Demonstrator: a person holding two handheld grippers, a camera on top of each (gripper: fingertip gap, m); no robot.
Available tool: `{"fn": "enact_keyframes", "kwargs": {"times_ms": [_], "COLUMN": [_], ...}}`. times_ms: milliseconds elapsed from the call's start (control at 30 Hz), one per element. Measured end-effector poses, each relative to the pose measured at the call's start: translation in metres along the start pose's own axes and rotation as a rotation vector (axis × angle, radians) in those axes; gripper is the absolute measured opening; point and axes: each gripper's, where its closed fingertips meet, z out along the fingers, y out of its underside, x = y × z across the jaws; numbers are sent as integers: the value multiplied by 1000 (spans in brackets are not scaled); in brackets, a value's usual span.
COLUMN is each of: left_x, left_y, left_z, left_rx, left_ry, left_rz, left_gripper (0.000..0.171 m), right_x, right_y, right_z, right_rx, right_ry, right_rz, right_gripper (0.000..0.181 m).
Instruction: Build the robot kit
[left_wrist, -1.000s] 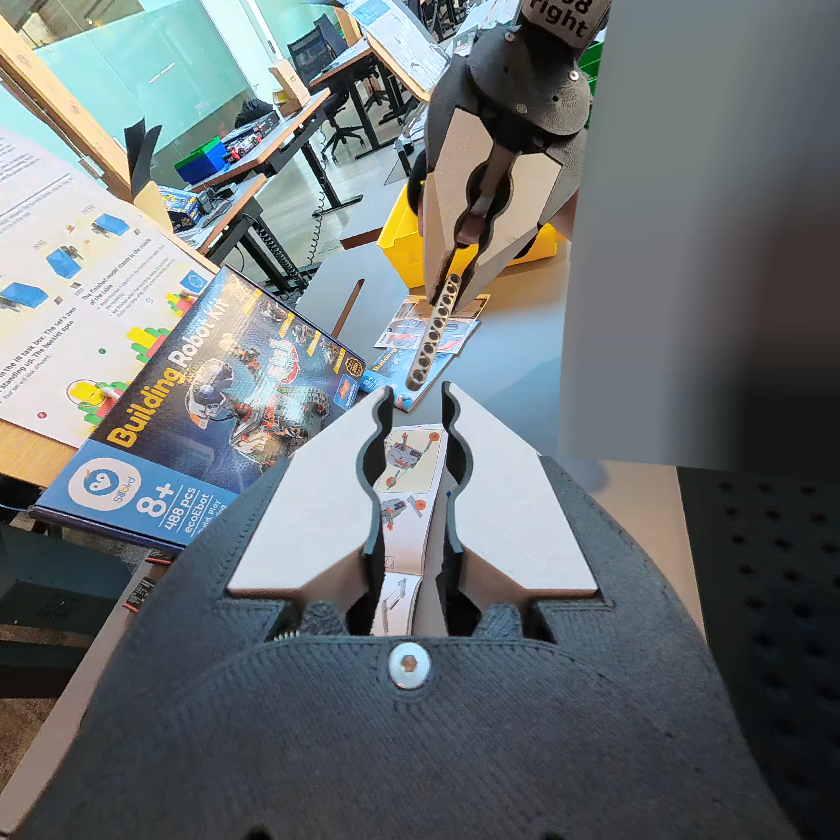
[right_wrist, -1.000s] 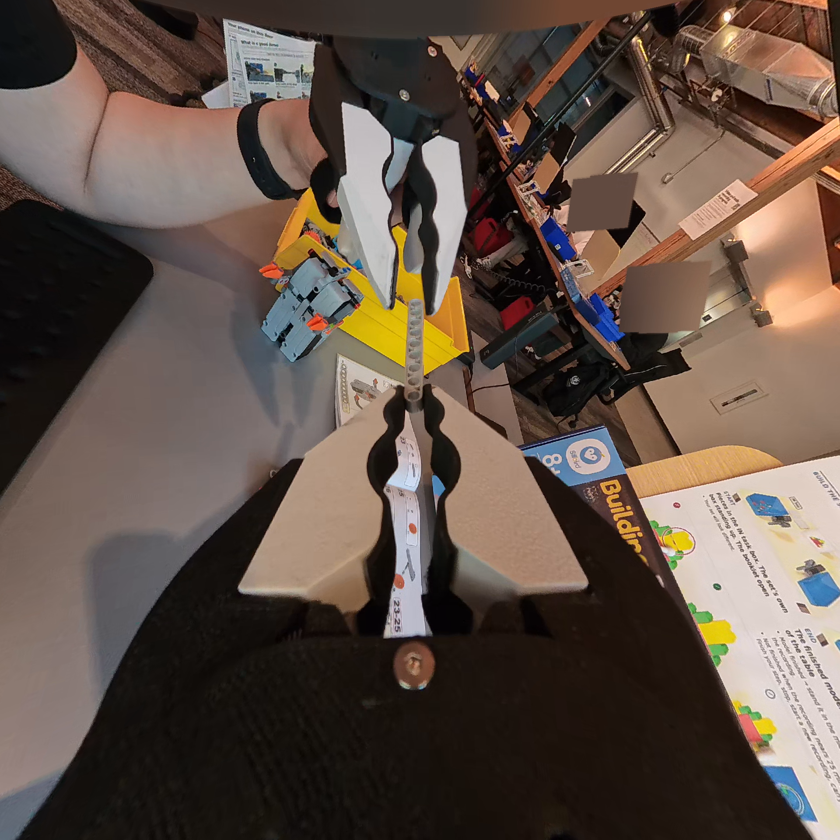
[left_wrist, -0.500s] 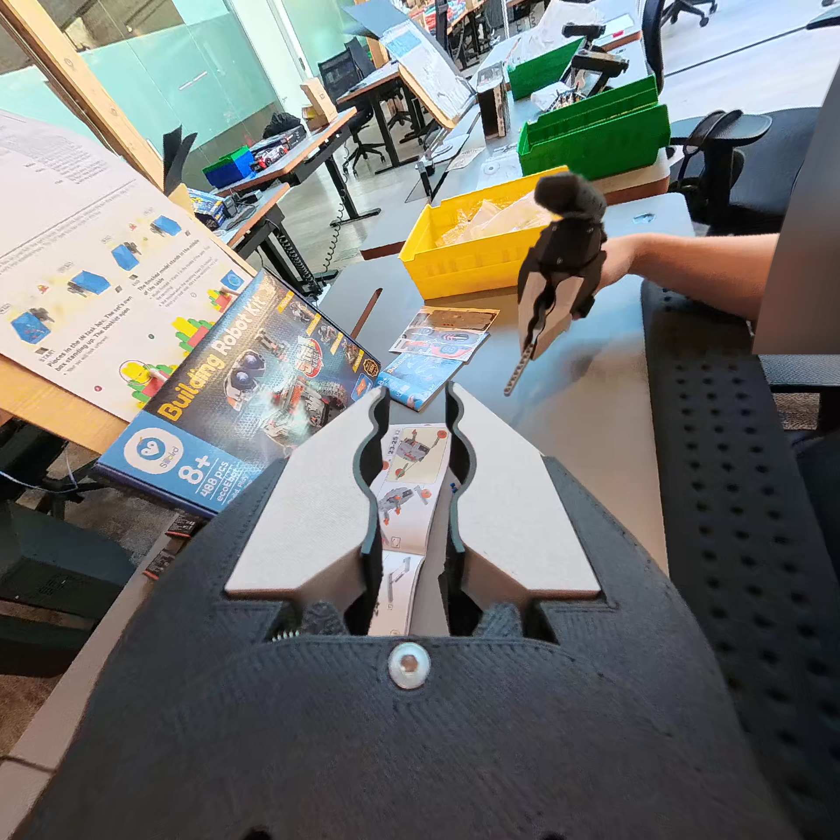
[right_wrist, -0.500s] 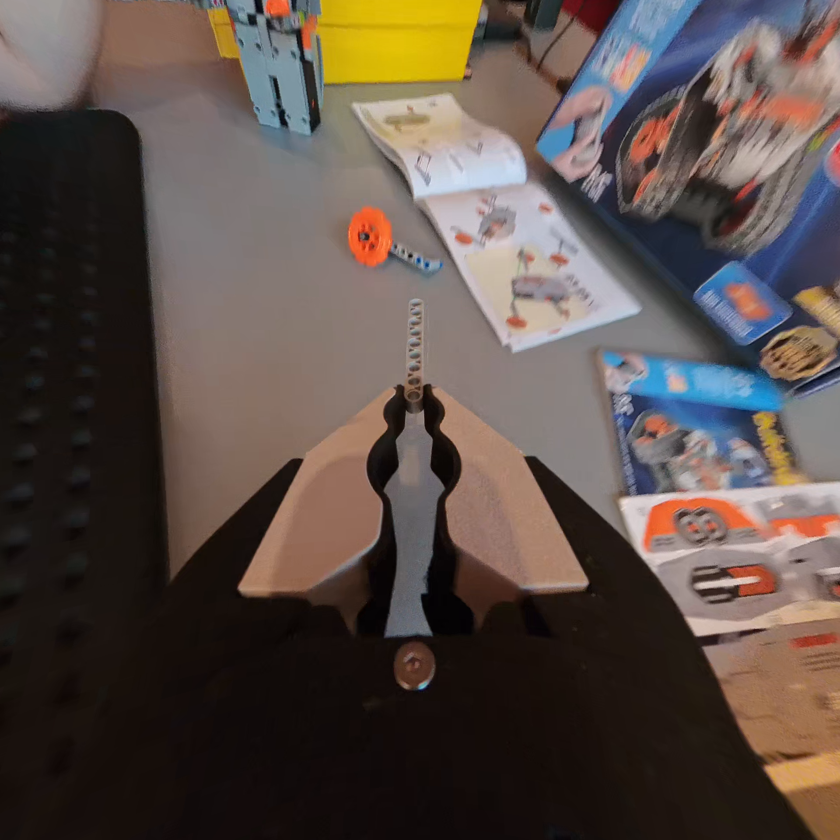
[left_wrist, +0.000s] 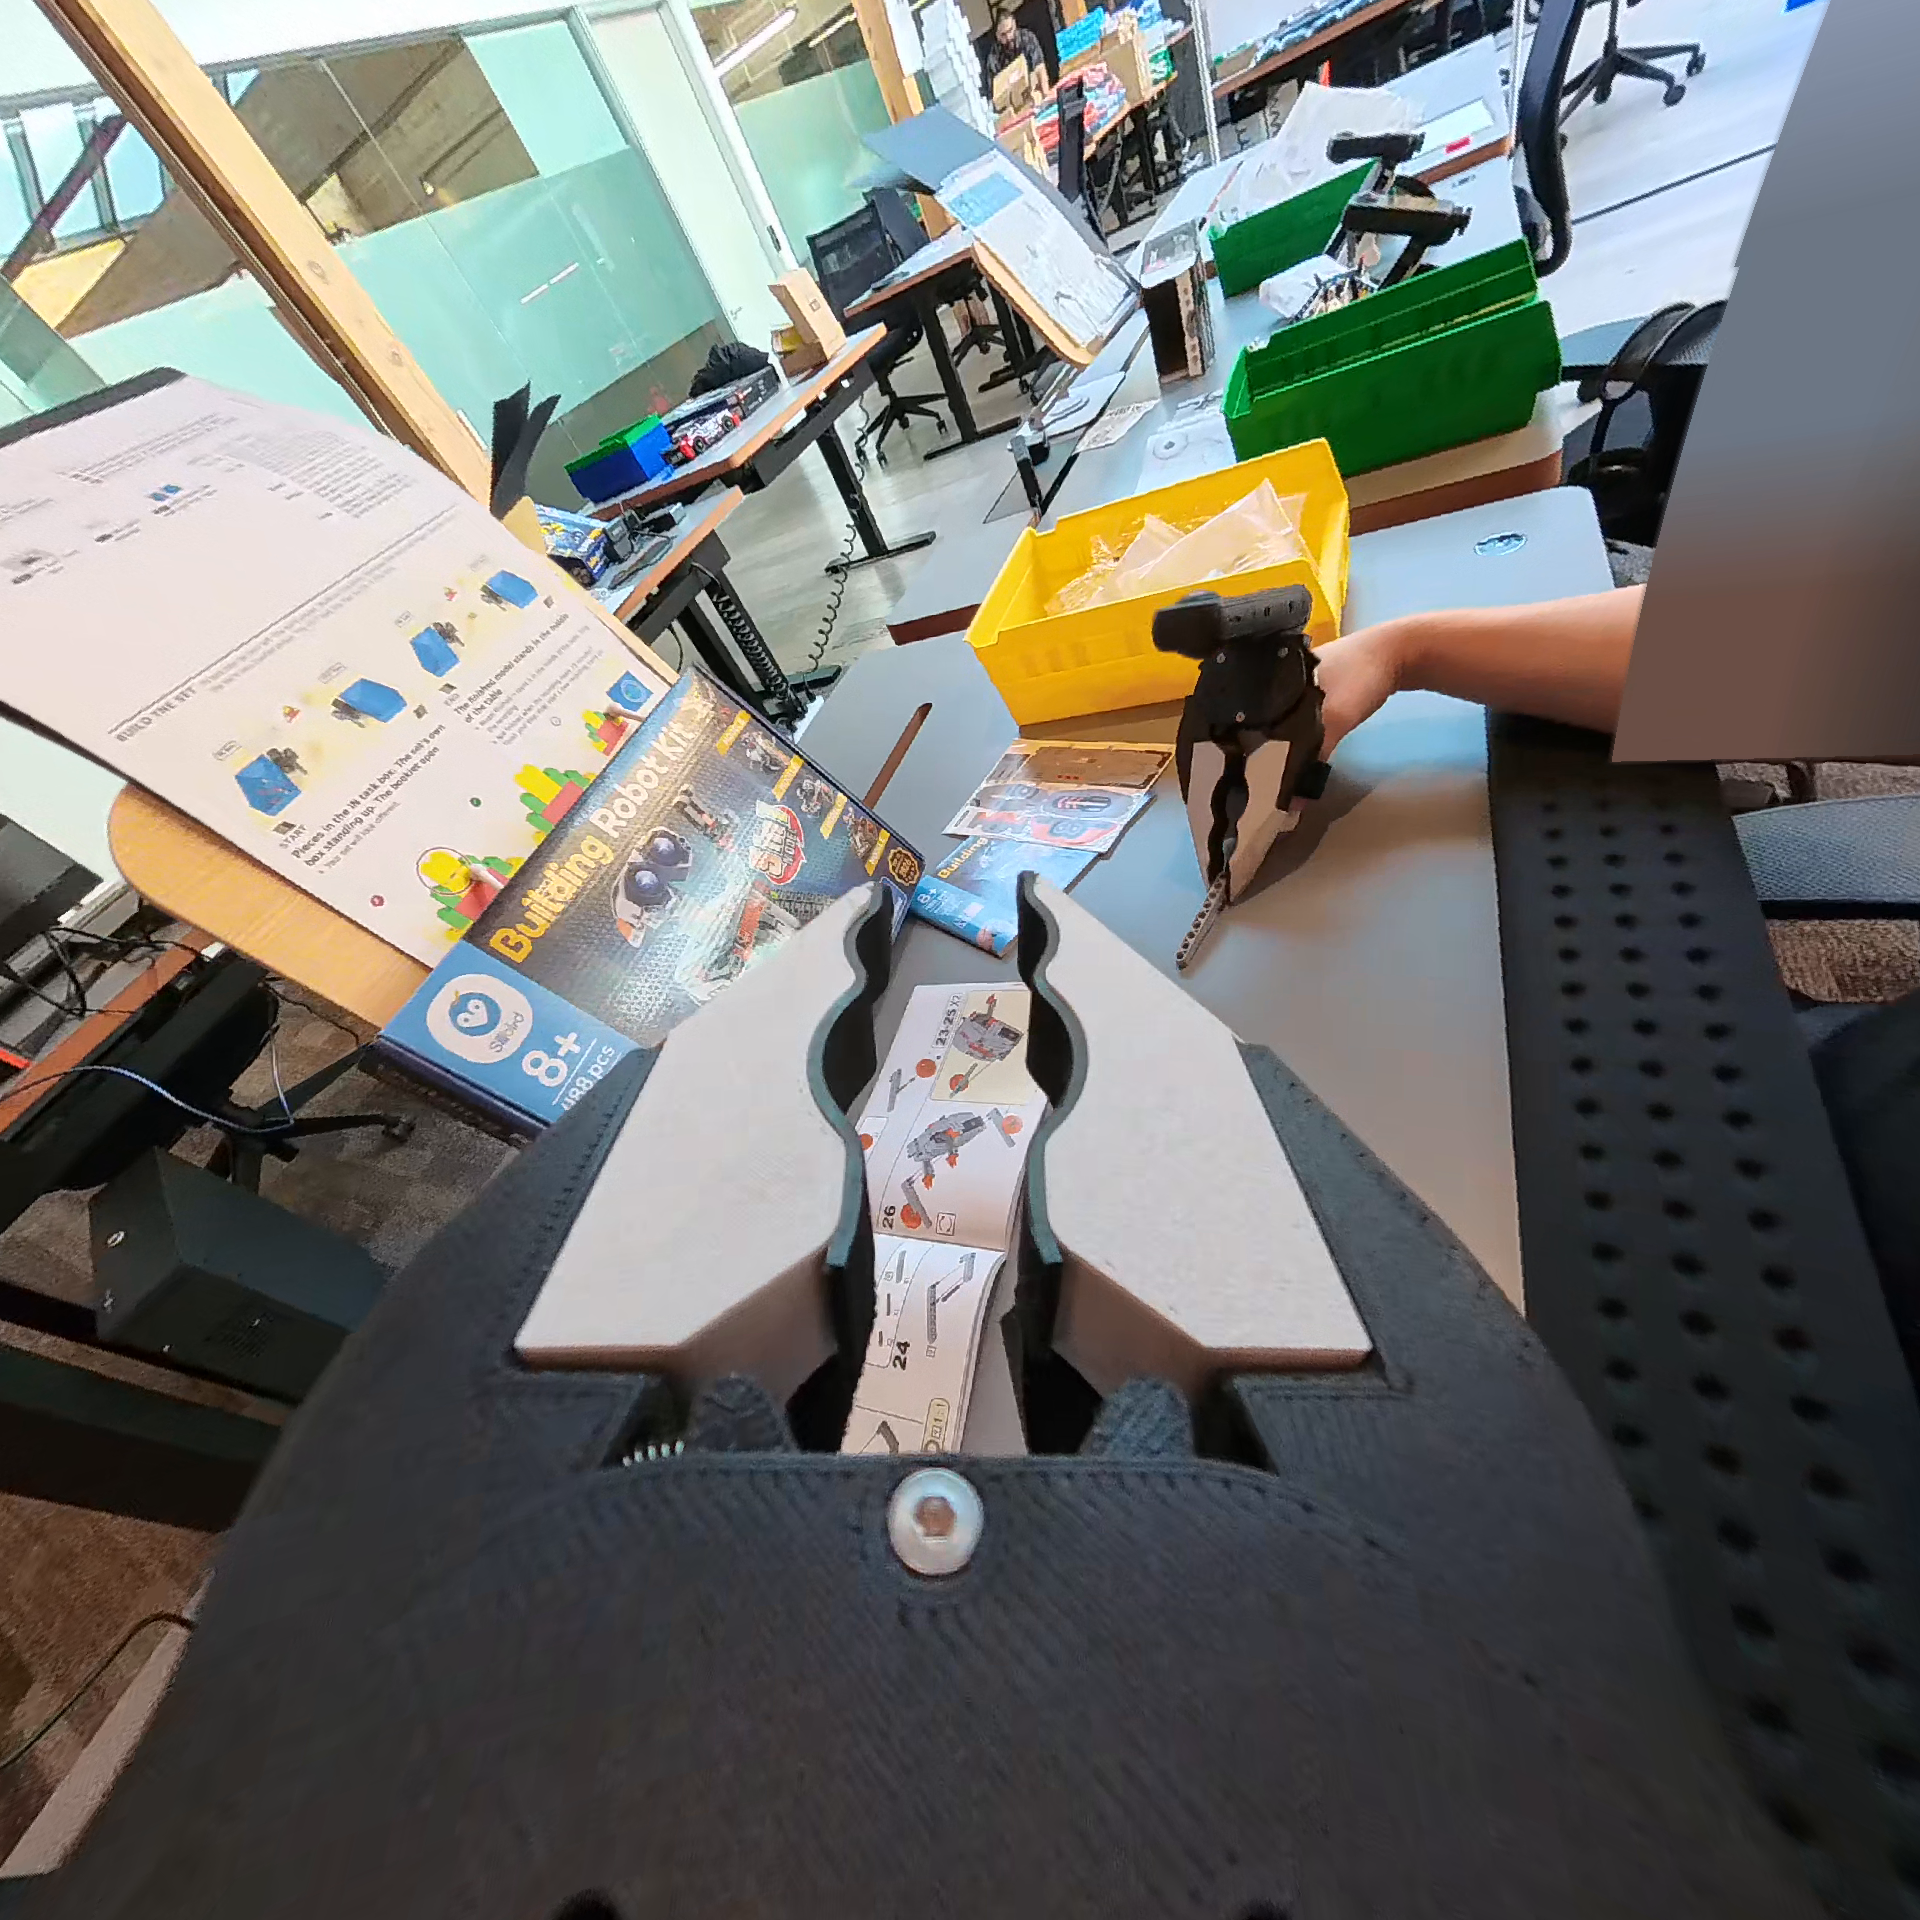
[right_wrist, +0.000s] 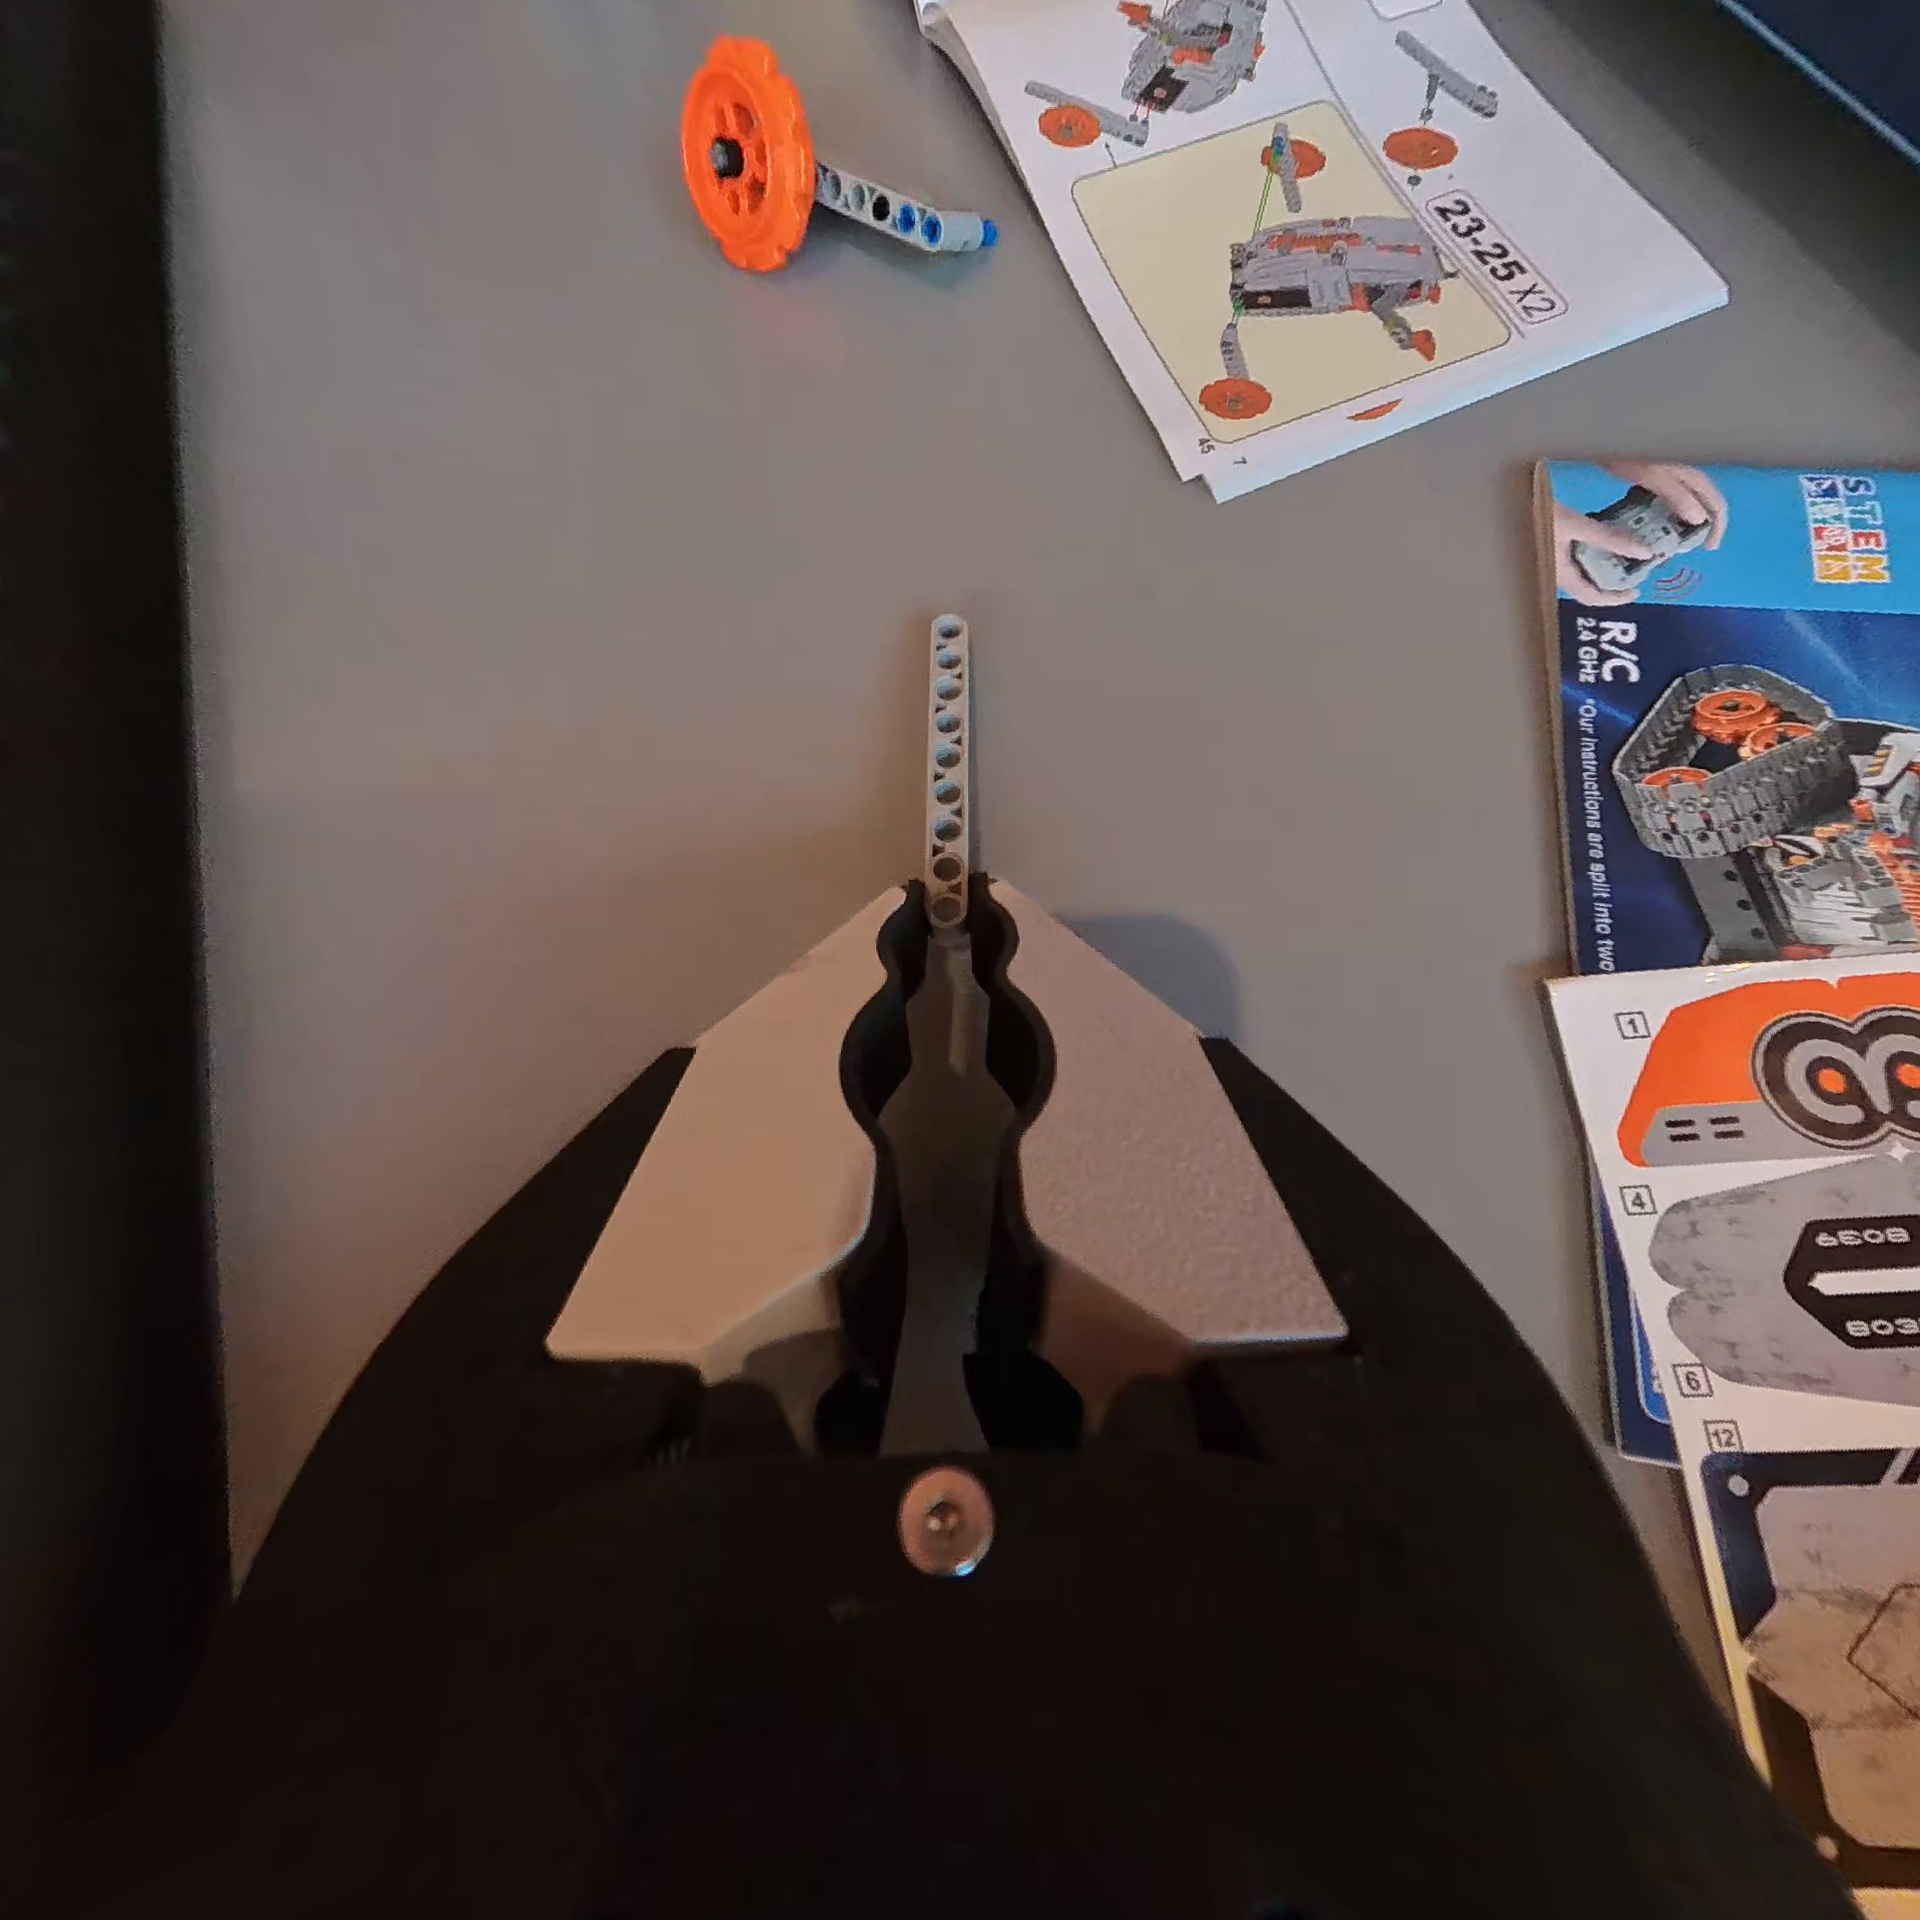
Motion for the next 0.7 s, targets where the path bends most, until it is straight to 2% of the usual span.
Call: {"fn": "enact_keyframes", "kwargs": {"times_ms": [133, 300, 433, 533, 700], "left_x": [-6, -16, -34, -58, -91], "left_y": [1, 3, 12, 39, 106], "left_z": [-5, -16, -36, -61, -110], "left_rx": [3, -4, -40, -154, -414], "left_ry": [-19, -60, -153, -280, -487], "left_rz": [-12, -23, -96, -214, -405], "left_gripper": [22, 23, 28, 32, 38], "right_x": [4, 6, 7, 9, 22], "right_y": [-1, 1, -16, -36, -65], "right_z": [0, -5, -22, -39, -61], "right_rx": [4, 15, 143, 248, 370], "right_ry": [12, 65, 146, 243, 440], "right_rz": [-13, -13, -7, -39, -33], "right_gripper": [7, 21, 29, 33, 39]}}
